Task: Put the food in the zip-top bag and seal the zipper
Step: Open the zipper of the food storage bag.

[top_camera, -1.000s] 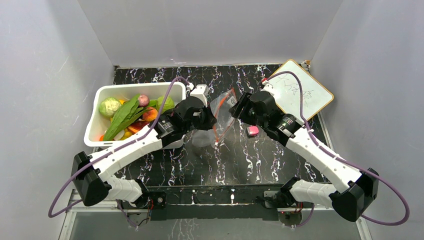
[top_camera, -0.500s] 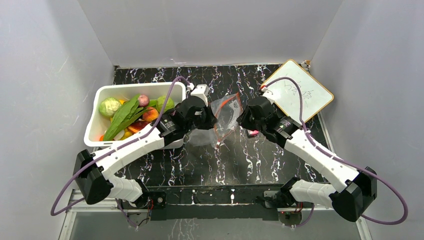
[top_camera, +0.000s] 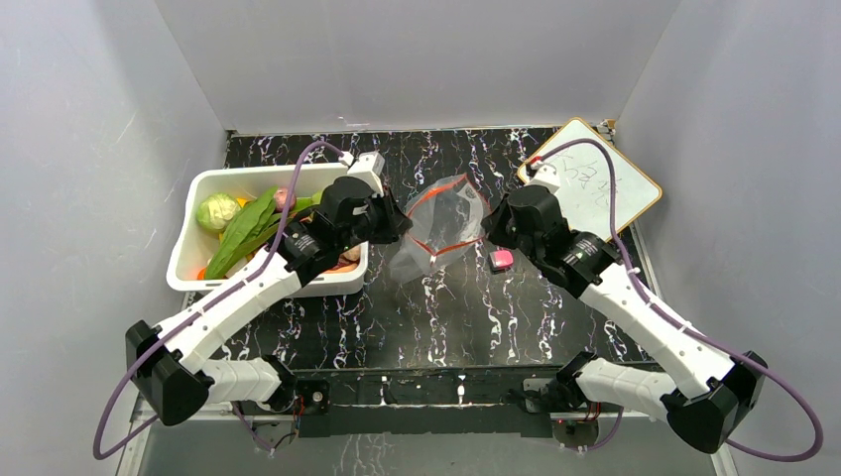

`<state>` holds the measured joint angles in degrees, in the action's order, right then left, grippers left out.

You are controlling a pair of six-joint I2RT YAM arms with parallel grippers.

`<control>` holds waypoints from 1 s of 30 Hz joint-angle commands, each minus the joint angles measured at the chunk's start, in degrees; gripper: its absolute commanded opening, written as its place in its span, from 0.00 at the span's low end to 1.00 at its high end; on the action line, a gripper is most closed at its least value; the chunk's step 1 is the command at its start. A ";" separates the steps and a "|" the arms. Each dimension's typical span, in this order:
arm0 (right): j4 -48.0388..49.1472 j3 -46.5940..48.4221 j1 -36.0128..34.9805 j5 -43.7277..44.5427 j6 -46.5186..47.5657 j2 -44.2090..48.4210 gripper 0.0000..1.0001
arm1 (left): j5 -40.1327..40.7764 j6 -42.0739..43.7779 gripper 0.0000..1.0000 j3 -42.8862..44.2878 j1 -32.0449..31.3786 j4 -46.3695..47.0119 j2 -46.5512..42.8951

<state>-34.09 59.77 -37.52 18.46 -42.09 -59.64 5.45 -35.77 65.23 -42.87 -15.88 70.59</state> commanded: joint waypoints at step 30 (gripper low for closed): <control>3.99 9.72 -0.10 -11.75 9.64 -3.87 0.00 | 28.79 38.07 0.91 0.43 12.89 -13.15 -2.77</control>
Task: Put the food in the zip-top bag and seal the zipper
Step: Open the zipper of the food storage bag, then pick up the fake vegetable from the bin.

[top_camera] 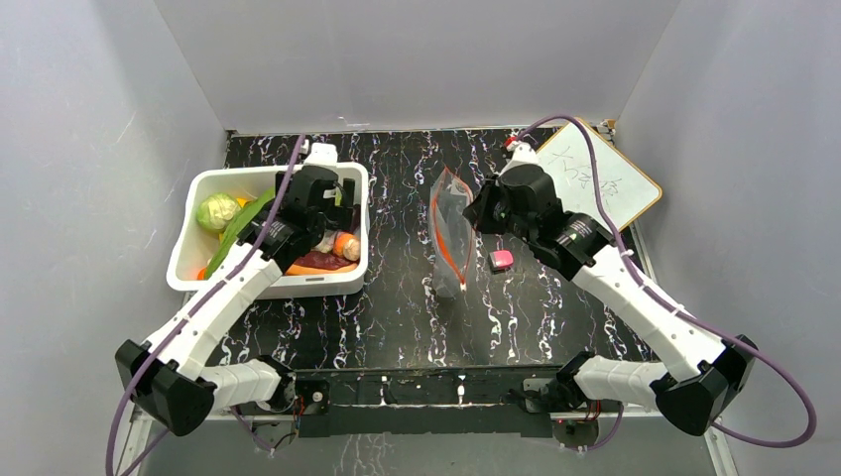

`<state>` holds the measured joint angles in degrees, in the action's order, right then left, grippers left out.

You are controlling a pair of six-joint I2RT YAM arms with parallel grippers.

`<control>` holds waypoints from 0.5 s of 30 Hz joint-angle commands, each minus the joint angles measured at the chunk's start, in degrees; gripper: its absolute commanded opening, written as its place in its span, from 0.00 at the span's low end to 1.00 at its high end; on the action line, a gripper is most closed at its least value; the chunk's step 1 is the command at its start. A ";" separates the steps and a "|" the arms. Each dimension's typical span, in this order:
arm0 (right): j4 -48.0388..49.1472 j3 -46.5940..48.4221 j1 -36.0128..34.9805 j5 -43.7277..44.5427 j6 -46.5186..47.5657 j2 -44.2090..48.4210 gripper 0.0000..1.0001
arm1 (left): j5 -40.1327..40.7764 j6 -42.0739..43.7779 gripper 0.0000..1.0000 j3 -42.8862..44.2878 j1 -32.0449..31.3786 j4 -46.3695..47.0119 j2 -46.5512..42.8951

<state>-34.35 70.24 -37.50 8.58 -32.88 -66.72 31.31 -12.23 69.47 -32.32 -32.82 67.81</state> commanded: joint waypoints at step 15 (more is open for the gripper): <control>5.25 -4.04 -0.12 -7.90 1.95 6.21 0.00 | -0.18 44.43 0.98 -10.78 18.59 6.76 0.51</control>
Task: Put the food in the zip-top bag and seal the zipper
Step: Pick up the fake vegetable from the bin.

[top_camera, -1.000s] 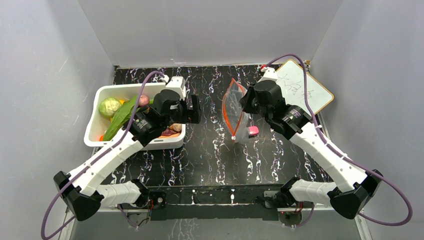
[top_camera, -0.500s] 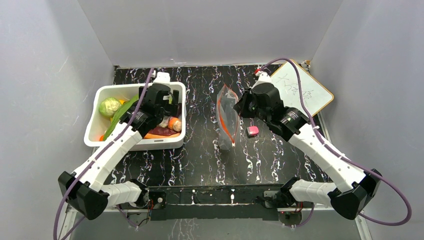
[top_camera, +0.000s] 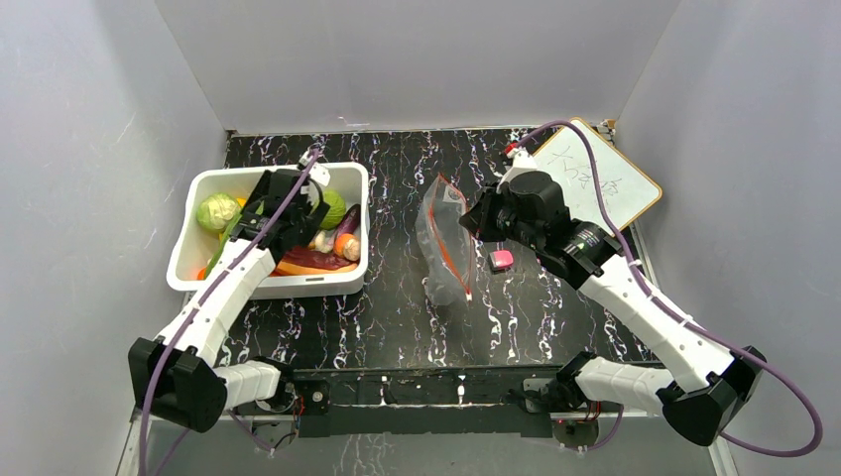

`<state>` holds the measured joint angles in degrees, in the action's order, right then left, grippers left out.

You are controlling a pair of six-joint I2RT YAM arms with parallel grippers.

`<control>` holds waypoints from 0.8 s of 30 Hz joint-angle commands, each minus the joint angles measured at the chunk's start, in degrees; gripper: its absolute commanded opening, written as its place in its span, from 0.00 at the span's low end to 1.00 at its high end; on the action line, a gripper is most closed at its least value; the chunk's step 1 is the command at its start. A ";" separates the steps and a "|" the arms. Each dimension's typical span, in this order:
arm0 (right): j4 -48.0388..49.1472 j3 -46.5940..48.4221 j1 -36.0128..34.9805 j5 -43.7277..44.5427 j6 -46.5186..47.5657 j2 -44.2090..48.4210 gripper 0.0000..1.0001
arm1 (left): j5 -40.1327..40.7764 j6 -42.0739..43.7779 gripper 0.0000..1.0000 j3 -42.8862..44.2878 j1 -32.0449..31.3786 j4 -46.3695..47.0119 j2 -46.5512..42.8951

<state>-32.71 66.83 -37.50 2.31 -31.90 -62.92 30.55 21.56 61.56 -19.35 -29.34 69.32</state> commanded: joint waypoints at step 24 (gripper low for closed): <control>4.60 -3.92 -0.10 -2.15 -0.37 7.16 0.00 | -1.99 14.83 0.69 -1.89 11.98 14.01 17.06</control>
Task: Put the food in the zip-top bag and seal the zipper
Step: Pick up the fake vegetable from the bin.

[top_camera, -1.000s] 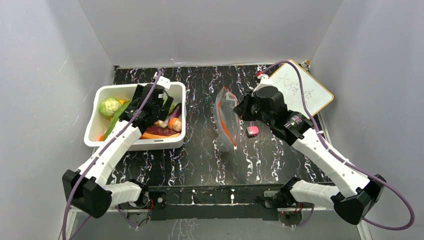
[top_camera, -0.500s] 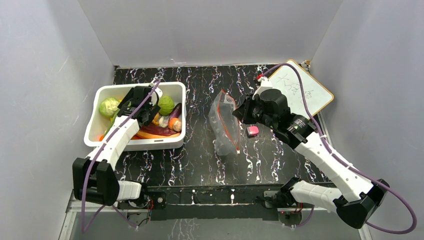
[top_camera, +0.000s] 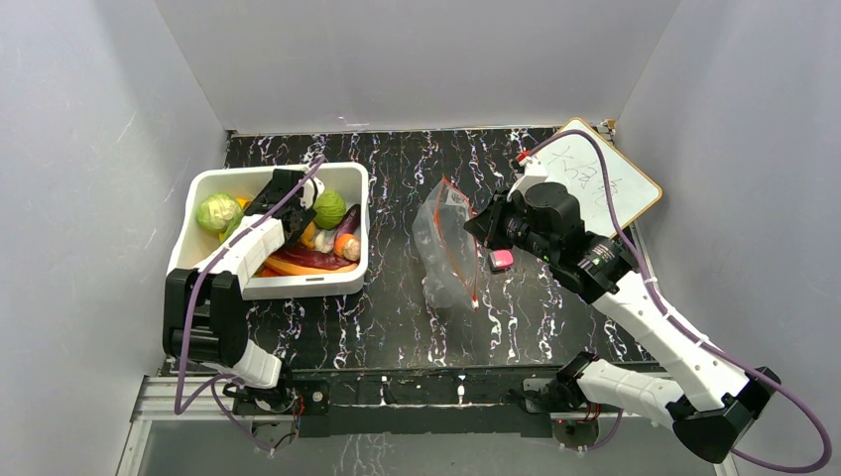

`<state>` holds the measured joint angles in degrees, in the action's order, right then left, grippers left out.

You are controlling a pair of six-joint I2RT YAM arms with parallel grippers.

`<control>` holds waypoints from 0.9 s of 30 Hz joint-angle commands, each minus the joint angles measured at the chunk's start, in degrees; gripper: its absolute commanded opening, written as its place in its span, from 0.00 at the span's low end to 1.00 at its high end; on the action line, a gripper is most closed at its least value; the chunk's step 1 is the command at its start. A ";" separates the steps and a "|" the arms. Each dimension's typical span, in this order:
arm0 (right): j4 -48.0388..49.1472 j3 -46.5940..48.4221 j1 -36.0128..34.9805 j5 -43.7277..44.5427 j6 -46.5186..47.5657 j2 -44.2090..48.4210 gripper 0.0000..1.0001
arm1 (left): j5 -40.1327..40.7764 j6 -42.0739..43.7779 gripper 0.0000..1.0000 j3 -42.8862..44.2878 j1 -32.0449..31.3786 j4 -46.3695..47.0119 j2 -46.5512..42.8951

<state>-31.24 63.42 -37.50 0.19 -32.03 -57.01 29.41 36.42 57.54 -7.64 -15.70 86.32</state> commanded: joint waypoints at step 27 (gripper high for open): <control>5.77 -8.04 -0.12 -1.43 -4.52 -0.48 0.00 | -19.03 -19.71 0.20 0.57 0.25 2.44 -24.38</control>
<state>-29.32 55.27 -37.50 0.21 -35.11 -57.49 14.81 21.28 58.00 -7.60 -15.97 66.06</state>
